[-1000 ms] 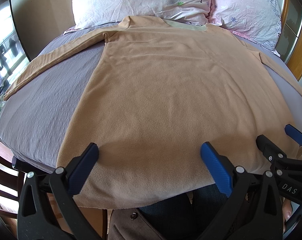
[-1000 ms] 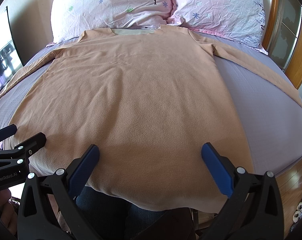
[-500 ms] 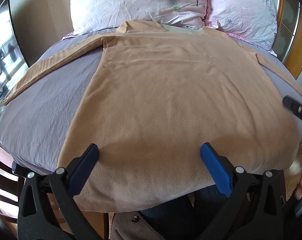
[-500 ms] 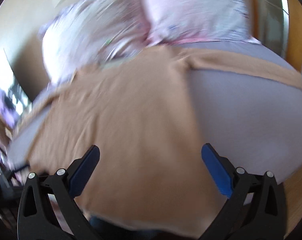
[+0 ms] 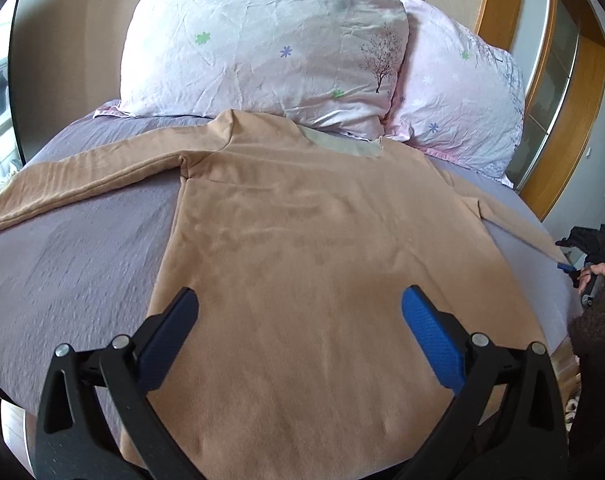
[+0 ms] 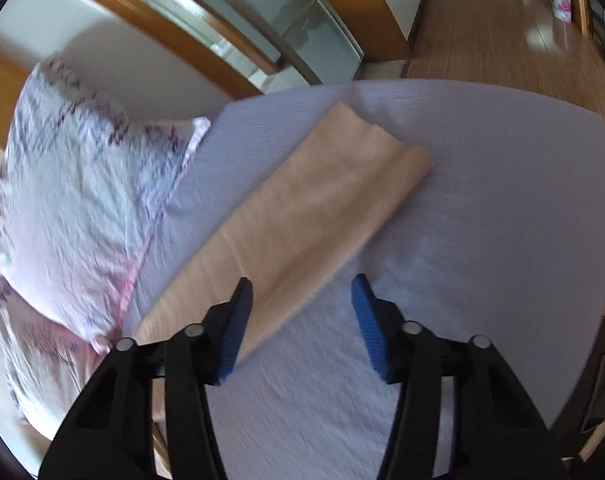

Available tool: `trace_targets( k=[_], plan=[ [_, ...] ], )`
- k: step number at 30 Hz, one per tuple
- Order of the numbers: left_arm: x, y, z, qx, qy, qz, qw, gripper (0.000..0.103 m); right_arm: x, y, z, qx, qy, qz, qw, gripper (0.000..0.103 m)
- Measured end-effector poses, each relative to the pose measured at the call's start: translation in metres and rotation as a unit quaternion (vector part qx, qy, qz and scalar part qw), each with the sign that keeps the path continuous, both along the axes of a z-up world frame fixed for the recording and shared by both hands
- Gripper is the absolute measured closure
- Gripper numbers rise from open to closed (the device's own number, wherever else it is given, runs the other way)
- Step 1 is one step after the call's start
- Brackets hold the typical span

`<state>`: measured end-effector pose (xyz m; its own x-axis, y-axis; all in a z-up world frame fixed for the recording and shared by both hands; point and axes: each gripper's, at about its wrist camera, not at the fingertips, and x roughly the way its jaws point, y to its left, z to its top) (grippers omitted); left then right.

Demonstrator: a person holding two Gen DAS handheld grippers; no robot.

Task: Fold small clothes
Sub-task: 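Grasp a sleeve with the right gripper and fold it across the shirt body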

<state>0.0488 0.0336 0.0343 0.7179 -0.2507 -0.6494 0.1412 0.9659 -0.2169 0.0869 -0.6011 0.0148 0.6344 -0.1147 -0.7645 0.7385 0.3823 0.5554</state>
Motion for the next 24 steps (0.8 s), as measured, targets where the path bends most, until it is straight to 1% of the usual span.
trace_targets(
  k=[2, 3, 4, 5, 6, 7, 8, 9, 10, 11, 12, 13, 14, 15, 17, 19, 20, 21, 22, 23, 24],
  plan=[
    [0.007, 0.013, 0.0, -0.031, 0.0, -0.006, 0.9995, 0.002, 0.005, -0.005, -0.004, 0.006, -0.003, -0.017, 1.0, 0.058],
    [0.011, 0.022, 0.001, -0.047, 0.002, -0.006, 0.9989, 0.002, 0.008, -0.008, -0.006, 0.012, -0.007, -0.024, 1.0, 0.067],
    [0.013, 0.031, 0.001, -0.061, 0.003, -0.005, 0.9981, 0.002, 0.012, -0.013, -0.01, 0.019, -0.009, -0.032, 0.999, 0.086],
    [0.018, 0.045, 0.002, -0.081, 0.003, 0.001, 0.9967, 0.002, 0.016, -0.018, -0.014, 0.023, -0.003, -0.03, 0.999, 0.096],
    [0.021, 0.058, 0.003, -0.1, 0.002, 0.008, 0.995, 0.002, 0.023, -0.017, -0.014, 0.013, 0.005, -0.025, 1.0, 0.096],
    [0.024, 0.073, 0.004, -0.12, 0.001, 0.018, 0.9926, 0.002, 0.024, -0.016, -0.005, -0.004, 0.009, -0.017, 1.0, 0.096],
    [0.027, 0.092, 0.005, -0.144, 0.001, 0.034, 0.989, 0.002, 0.029, -0.005, 0.009, -0.032, 0.002, 0.003, 0.999, 0.096],
    [0.03, 0.108, 0.006, -0.158, 0.002, 0.051, 0.9861, 0.002, 0.039, 0.01, 0.027, -0.064, -0.014, 0.032, 0.997, 0.096],
    [0.032, 0.124, 0.007, -0.169, 0.001, 0.07, 0.9831, 0.002, 0.053, 0.034, 0.049, -0.099, -0.035, 0.071, 0.992, 0.096],
    [0.034, 0.141, 0.008, -0.177, 0.001, 0.096, 0.9795, 0.002, 0.068, 0.066, 0.073, -0.13, -0.06, 0.117, 0.983, 0.096],
    [0.036, 0.154, 0.008, -0.182, 0.003, 0.119, 0.9761, 0.002, 0.078, 0.089, 0.088, -0.145, -0.078, 0.15, 0.975, 0.096],
    [0.038, 0.169, 0.008, -0.189, 0.006, 0.14, 0.9718, 0.002, 0.094, 0.128, 0.107, -0.164, -0.101, 0.203, 0.96, 0.096],
    [0.041, 0.179, 0.008, -0.194, 0.01, 0.155, 0.9686, 0.002, 0.11, 0.17, 0.122, -0.18, -0.121, 0.255, 0.942, 0.096],
    [0.043, 0.19, 0.007, -0.199, 0.014, 0.169, 0.9652, 0.002, 0.119, 0.198, 0.13, -0.186, -0.133, 0.291, 0.929, 0.096],
    [0.047, 0.209, 0.005, -0.207, 0.024, 0.202, 0.9569, 0.002, 0.146, 0.281, 0.14, -0.194, -0.156, 0.388, 0.887, 0.097],
    [0.05, 0.227, 0.001, -0.222, 0.033, 0.229, 0.947, 0.002, 0.164, 0.364, 0.134, -0.193, -0.163, 0.479, 0.841, 0.097],
    [0.05, 0.235, -0.001, -0.226, 0.038, 0.242, 0.9426, 0.003, 0.172, 0.399, 0.126, -0.19, -0.155, 0.516, 0.821, 0.096],
    [0.052, 0.242, -0.005, -0.233, 0.047, 0.258, 0.9365, 0.003, 0.182, 0.442, 0.11, -0.182, -0.13, 0.569, 0.792, 0.096],
    [0.054, 0.249, -0.008, -0.241, 0.055, 0.27, 0.9307, 0.003, 0.188, 0.47, 0.097, -0.168, -0.106, 0.604, 0.772, 0.095],
    [0.054, 0.255, -0.011, -0.245, 0.06, 0.28, 0.9262, 0.004, 0.193, 0.494, 0.083, -0.15, -0.086, 0.632, 0.755, 0.095],
    [0.053, 0.261, -0.014, -0.247, 0.064, 0.29, 0.9225, 0.005, 0.194, 0.507, 0.075, -0.141, -0.074, 0.645, 0.747, 0.095]
  ],
)
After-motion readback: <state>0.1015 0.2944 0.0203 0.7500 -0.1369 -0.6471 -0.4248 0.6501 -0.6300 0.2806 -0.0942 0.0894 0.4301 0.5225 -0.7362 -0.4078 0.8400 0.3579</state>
